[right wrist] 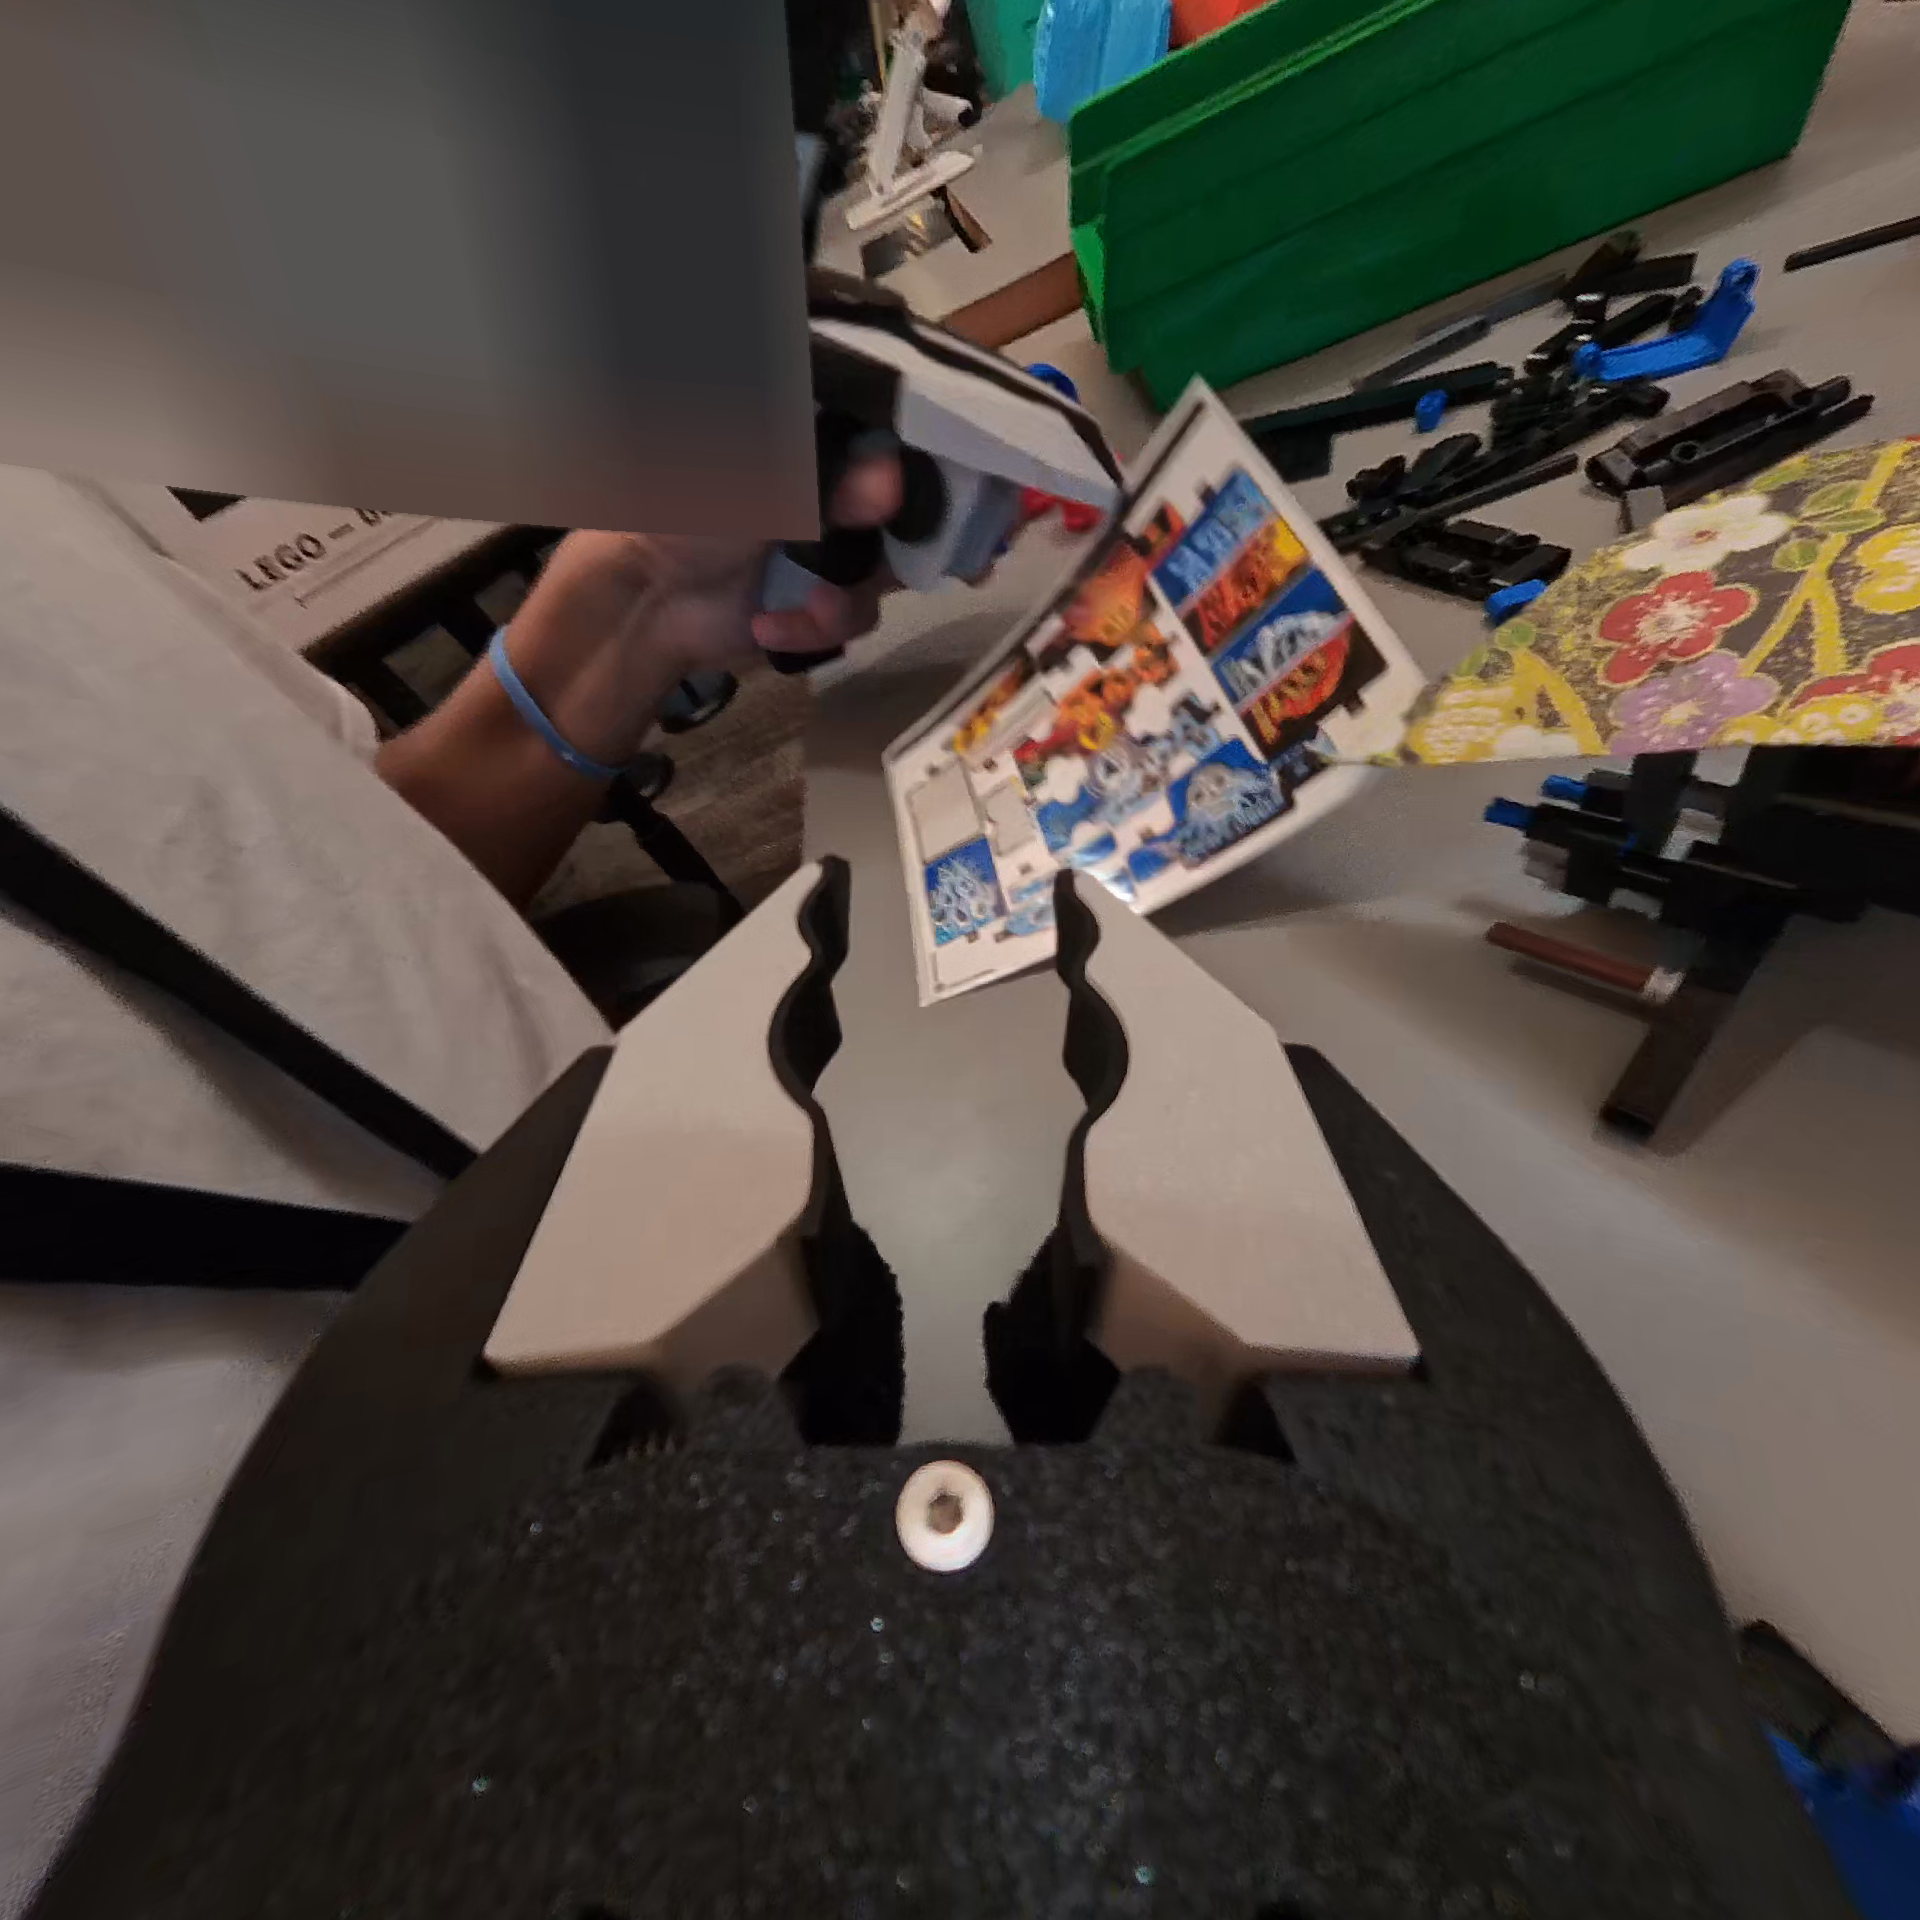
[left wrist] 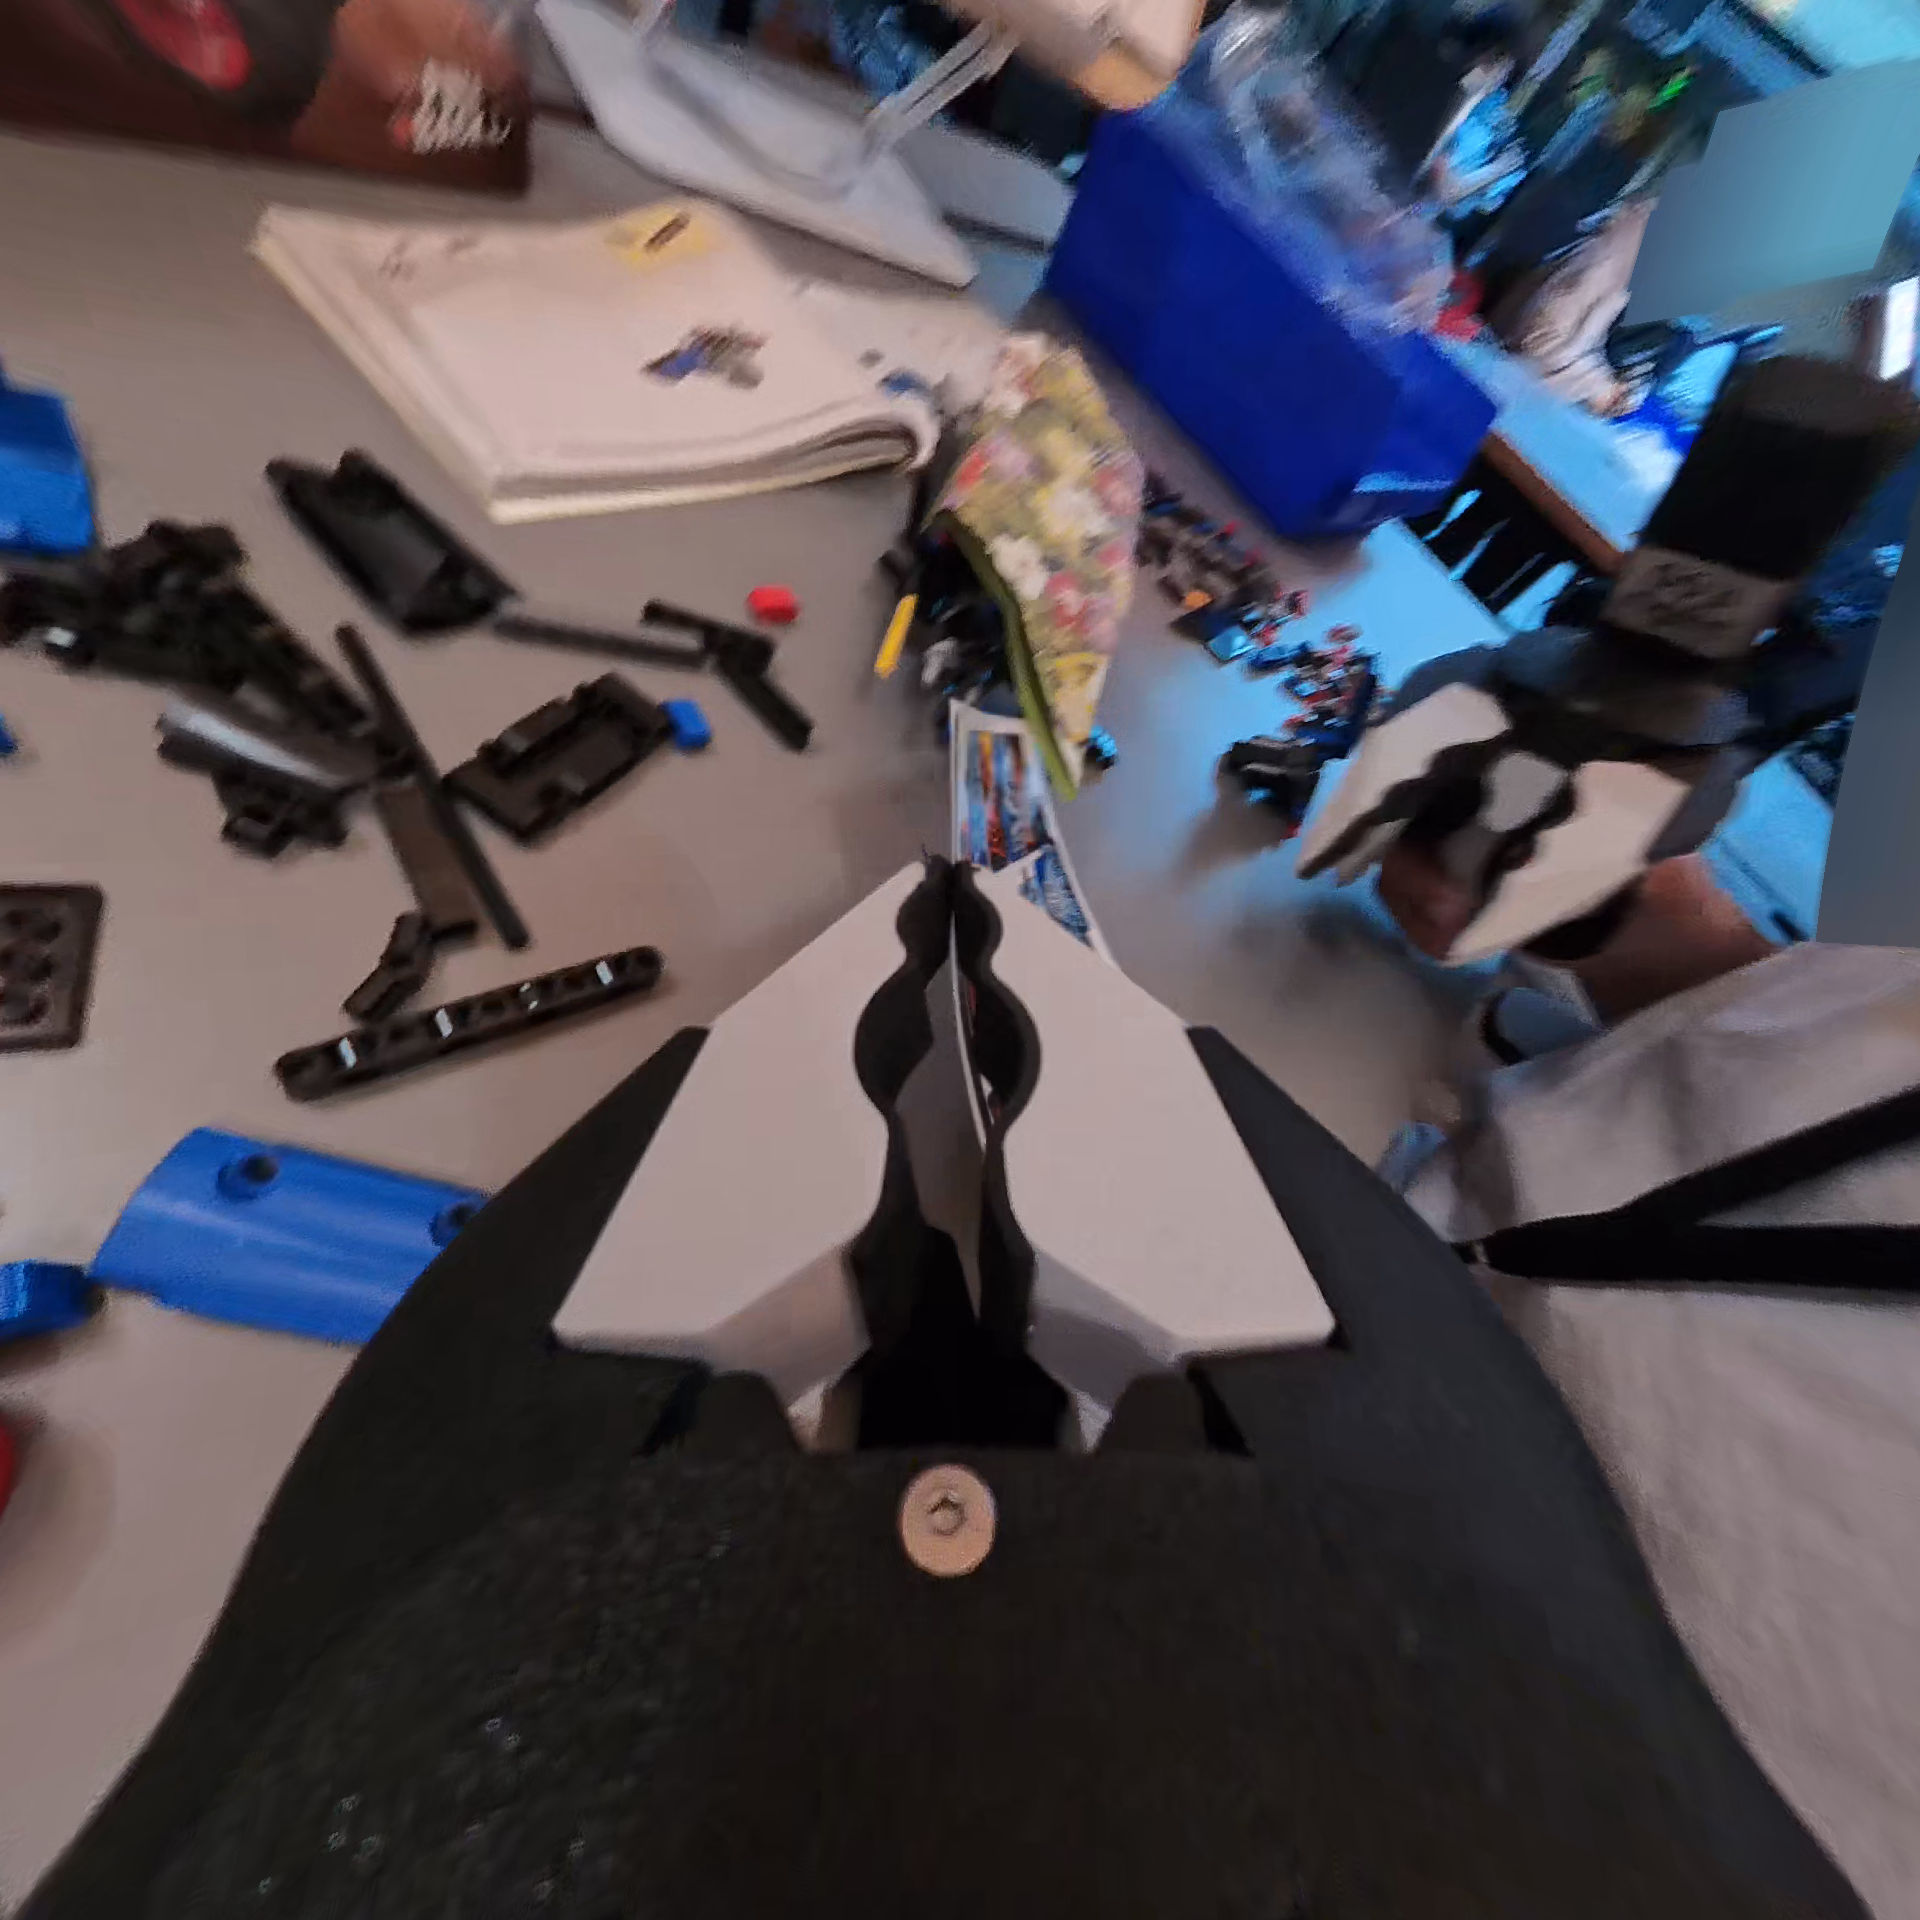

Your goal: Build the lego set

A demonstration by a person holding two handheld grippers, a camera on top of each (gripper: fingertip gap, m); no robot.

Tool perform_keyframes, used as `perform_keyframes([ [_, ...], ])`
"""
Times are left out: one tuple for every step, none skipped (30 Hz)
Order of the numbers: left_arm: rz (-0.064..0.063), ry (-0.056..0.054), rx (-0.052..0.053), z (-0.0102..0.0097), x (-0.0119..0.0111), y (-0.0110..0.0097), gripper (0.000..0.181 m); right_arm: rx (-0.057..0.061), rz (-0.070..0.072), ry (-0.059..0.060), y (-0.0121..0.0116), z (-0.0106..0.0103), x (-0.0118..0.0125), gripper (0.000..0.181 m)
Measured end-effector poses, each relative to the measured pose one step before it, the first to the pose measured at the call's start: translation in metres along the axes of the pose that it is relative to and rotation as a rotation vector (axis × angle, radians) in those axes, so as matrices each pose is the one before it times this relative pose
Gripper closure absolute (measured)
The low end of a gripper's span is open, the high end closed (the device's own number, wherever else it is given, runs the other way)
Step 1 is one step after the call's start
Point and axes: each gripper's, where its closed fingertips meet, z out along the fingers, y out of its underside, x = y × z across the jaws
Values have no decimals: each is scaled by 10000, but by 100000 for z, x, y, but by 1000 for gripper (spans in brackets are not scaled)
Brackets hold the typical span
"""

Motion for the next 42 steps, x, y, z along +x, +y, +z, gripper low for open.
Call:
perform_keyframes([
  [194,493,196,-401,1022,-465,181,-70,-121,292,134,138,386,142],
  [231,602,278,-386,1249,-559,181,-23,-125,279,85,104,372,142],
  [136,356,282,-320,870,-596,181,-31,-8,376,80,38,549,142],
  [143,469,198,-230,975,-469,181,-101,175,609,128,-41,887,142],
  [120,488,219,-171,956,-484,181,-61,205,419,-27,-5,530,143],
  [80,273,103,-60,583,-313,181,-41,-43,38,-91,90,-20,142],
  [65,174,63,-29,369,-230,181,-127,-80,38,17,128,46,141],
  [70,224,96,-11,413,-233,181,-49,-14,-202,-116,130,-206,139],
  [-8,143,54,35,201,-134,181,144,80,-648,-388,172,-763,137],
  [-59,151,33,66,139,-60,181,169,231,-671,-366,213,-722,137],
  [-78,264,122,79,262,-149,181,220,308,-661,-398,241,-596,137],
  [-116,277,161,105,265,-183,181,181,318,-571,-323,305,-397,137],
  [-115,235,104,126,200,-99,181,41,248,-293,-87,378,-15,138],
  [-47,176,124,106,112,-93,181,-84,48,-143,125,419,150,138],
  [-51,64,109,73,-77,-55,181,-185,1,121,277,291,528,143],
  [-93,123,57,61,26,35,181,-78,179,220,35,169,552,149],
  [-55,108,38,31,55,33,181,145,78,-2,-313,99,166,149],
  [23,-51,38,-39,-71,-13,181,206,40,14,-418,-49,129,149],
  [57,-28,-9,-83,66,-38,181,151,58,-25,-447,-201,-37,149],
  [96,0,46,-128,220,-179,181,52,12,57,-309,-279,-28,149],
  [130,74,92,-188,425,-297,181,-23,-88,302,-108,-314,332,149],
  [137,138,75,-172,581,-311,181,-10,-173,344,-17,-260,469,148],
  [144,69,72,-144,474,-317,181,36,-139,142,-27,-126,260,146],
  [117,49,69,-94,387,-308,181,150,10,0,-155,39,53,142],
  [46,176,109,-49,504,-319,181,166,-23,-251,-184,296,-447,135],
  [-12,206,105,2,473,-264,181,73,-165,-419,-53,517,-836,131],
  [-8,185,110,41,404,-240,181,3,-396,-255,48,577,-641,127],
  [-7,187,105,45,364,-173,181,129,-517,166,-187,434,8,122],
  [-30,165,109,44,285,-121,181,323,-536,179,-498,270,-46,121],
  [-62,108,84,25,130,-42,181,362,-325,-124,-533,192,-448,121],
  [-77,24,53,-38,-49,26,181,286,31,-192,-358,106,-373,122],
  [-69,-20,67,-102,-163,26,181,-1,340,-390,47,33,-491,128],
  [-66,-66,116,-170,-272,-31,181,-170,473,-635,234,-112,-802,145],
  [-122,-112,152,-238,-399,-85,181,35,406,-482,-112,-374,-587,166],
  [-154,-115,122,-244,-451,-36,181,322,321,-162,-460,-571,-187,177],
  [-167,-140,135,-268,-543,-24,181,401,244,-154,-483,-554,-197,181],
  [-178,-188,120,-253,-653,2,181,202,308,-149,-264,-445,-107,181],
  [-187,-197,63,-189,-673,91,181,0,391,-71,-29,-366,36,181],
  [-180,-200,-18,-32,-685,224,181,13,393,-173,0,-225,-135,181],
  [-165,-276,44,59,-756,160,181,46,339,-225,-5,-141,-205,181],
  [-149,-315,195,85,-743,-49,181,34,311,-87,24,-107,-47,181],
  [-95,-195,298,38,-444,-161,178,84,191,-16,-16,-137,48,181],
])
